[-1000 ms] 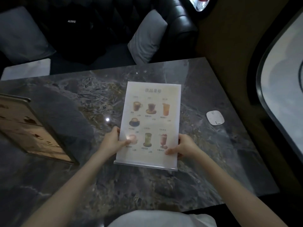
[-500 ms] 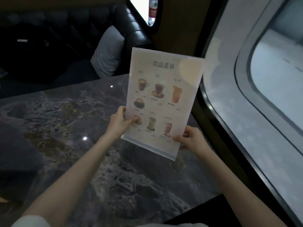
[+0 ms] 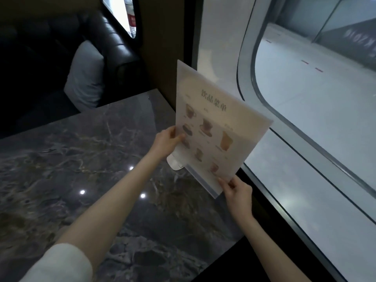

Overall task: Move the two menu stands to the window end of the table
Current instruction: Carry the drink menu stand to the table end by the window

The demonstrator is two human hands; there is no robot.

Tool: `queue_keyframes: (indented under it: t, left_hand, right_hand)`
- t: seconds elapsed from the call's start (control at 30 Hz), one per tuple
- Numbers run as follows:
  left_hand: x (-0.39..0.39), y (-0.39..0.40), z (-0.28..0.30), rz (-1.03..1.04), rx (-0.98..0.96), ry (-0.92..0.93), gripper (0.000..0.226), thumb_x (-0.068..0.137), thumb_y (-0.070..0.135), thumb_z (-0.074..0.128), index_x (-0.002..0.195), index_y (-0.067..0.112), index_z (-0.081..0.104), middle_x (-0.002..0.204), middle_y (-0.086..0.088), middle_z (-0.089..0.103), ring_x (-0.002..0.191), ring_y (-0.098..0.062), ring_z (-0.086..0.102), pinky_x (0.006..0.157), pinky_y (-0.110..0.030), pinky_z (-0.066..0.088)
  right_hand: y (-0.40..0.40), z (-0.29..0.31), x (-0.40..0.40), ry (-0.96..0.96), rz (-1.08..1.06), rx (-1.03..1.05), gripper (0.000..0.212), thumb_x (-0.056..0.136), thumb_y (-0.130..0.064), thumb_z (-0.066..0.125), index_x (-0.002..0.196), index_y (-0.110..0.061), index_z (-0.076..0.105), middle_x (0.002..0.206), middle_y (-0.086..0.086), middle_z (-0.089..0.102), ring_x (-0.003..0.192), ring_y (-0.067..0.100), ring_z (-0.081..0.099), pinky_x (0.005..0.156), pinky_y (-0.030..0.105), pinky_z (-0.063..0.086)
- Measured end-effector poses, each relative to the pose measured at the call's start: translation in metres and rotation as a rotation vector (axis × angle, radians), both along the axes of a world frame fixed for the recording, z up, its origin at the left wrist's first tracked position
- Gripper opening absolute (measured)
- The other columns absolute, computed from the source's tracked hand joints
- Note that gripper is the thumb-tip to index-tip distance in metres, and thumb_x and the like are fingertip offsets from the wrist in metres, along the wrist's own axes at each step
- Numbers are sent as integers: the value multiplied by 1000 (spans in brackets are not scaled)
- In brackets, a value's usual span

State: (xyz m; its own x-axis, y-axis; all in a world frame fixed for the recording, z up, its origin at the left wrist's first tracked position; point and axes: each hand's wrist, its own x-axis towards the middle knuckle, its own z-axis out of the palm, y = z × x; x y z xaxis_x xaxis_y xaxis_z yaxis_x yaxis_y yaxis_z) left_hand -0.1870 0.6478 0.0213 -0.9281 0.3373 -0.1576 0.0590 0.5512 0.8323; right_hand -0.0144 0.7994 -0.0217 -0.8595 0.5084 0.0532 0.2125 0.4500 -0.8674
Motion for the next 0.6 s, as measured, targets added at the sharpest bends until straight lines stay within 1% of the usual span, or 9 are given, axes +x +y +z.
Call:
queue_keyframes:
  t: [0.03, 0.07, 0.13, 0.2, 0.37, 0.43, 0.5, 0.53, 0.6]
  left_hand:
    - [0, 6, -1, -27, 3, -15, 42, 91, 28, 55, 130, 13, 53, 129, -5, 61, 120, -21, 55, 96, -27, 42]
    - [-1, 12, -2, -53, 7, -25, 42, 91, 28, 56, 131, 13, 52, 129, -4, 61, 120, -21, 55, 99, -29, 43]
    - [-3, 21, -6, -101, 1, -38, 44, 90, 28, 57, 131, 14, 51, 130, -4, 61, 120, -21, 55, 103, -36, 44]
    - [-6, 27, -10, -134, 4, -51, 44, 90, 28, 58, 132, 15, 51, 129, -4, 61, 120, -21, 56, 103, -41, 44]
    - [-8, 37, -18, -151, 56, -123, 44, 89, 26, 59, 132, 17, 52, 130, -2, 61, 121, -19, 55, 106, -39, 42]
    - [-9, 38, -22, -147, 61, -133, 42, 89, 25, 59, 130, 18, 54, 129, -1, 61, 121, -19, 55, 107, -38, 41]
    - [-8, 38, -25, -151, 62, -134, 43, 89, 26, 59, 131, 18, 53, 129, -2, 61, 122, -19, 55, 108, -39, 41]
    - [-8, 38, -27, -154, 62, -132, 44, 89, 26, 59, 131, 18, 53, 130, -2, 61, 122, -19, 55, 108, -39, 40]
    - [-8, 38, -29, -152, 57, -128, 45, 89, 26, 60, 132, 17, 51, 131, -3, 60, 123, -19, 54, 108, -38, 40]
  right_hand:
    - [2, -3, 2, 3, -29, -12, 20, 84, -10, 63, 103, -7, 67, 91, -7, 65, 80, 6, 60, 69, 1, 44]
    - [4, -6, 4, 1, -57, -24, 18, 84, -10, 63, 100, -6, 68, 89, -6, 66, 80, 7, 61, 71, 8, 47]
    - [7, -14, 6, -14, -115, -42, 12, 83, -10, 63, 92, -5, 69, 83, 1, 69, 75, 12, 62, 72, 32, 52]
    - [11, -20, 8, -33, -160, -34, 9, 83, -10, 63, 84, -1, 67, 75, 12, 71, 68, 16, 60, 67, 40, 51]
    - [15, -27, 9, -75, -199, 3, 17, 84, -10, 63, 74, 3, 63, 64, 18, 66, 57, 20, 55, 55, 34, 40]
    - [16, -30, 9, -98, -215, 6, 20, 83, -10, 64, 68, 2, 60, 56, 15, 62, 52, 13, 53, 51, 29, 33]
    - [17, -33, 10, -107, -223, 17, 24, 82, -9, 65, 61, -4, 55, 46, 4, 53, 45, 4, 51, 49, 24, 29]
    - [17, -34, 10, -109, -224, 19, 23, 82, -9, 65, 62, -5, 56, 46, 2, 52, 47, 4, 52, 49, 23, 29]
    - [17, -35, 9, -120, -224, 31, 20, 82, -10, 65, 68, 3, 61, 52, 12, 58, 46, 8, 49, 51, 26, 33]
